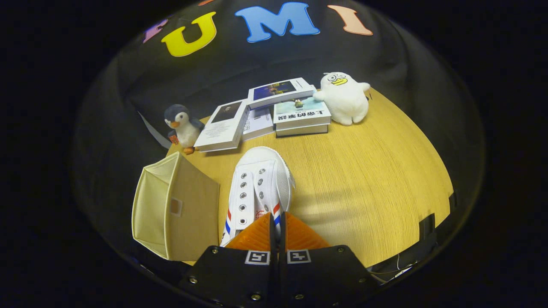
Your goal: Open the storage box then place both shoes into the box .Put the left shoe in first, then the right shoe, with the right side of both shoes facing outward in a uniform manner.
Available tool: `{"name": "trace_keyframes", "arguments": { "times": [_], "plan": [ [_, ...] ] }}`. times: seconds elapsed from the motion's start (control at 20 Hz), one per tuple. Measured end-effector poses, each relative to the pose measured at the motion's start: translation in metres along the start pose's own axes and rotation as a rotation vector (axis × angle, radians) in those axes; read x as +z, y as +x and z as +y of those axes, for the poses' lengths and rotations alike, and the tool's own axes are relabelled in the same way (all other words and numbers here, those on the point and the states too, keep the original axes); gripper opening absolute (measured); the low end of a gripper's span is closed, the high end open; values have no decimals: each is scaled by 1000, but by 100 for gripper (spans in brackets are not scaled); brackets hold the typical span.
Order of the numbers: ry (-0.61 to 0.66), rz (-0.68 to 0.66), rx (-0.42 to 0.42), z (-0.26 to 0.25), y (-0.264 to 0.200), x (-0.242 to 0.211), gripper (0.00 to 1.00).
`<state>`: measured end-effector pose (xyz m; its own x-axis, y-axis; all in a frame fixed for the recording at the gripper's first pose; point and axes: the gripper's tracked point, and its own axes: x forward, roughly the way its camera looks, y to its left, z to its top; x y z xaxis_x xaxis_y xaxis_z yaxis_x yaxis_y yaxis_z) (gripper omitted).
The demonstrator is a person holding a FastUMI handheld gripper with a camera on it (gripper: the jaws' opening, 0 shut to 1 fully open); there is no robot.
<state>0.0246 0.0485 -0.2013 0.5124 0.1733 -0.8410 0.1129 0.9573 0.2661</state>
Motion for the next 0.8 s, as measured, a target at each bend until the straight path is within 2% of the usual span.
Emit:
{"name": "trace_keyframes", "arguments": {
  "times": [0.4,0.8],
  "plan": [
    [-23,-38,82,73,-21,13,0],
    [-59,-42,153,142,-18,5,0]
  ]
}}
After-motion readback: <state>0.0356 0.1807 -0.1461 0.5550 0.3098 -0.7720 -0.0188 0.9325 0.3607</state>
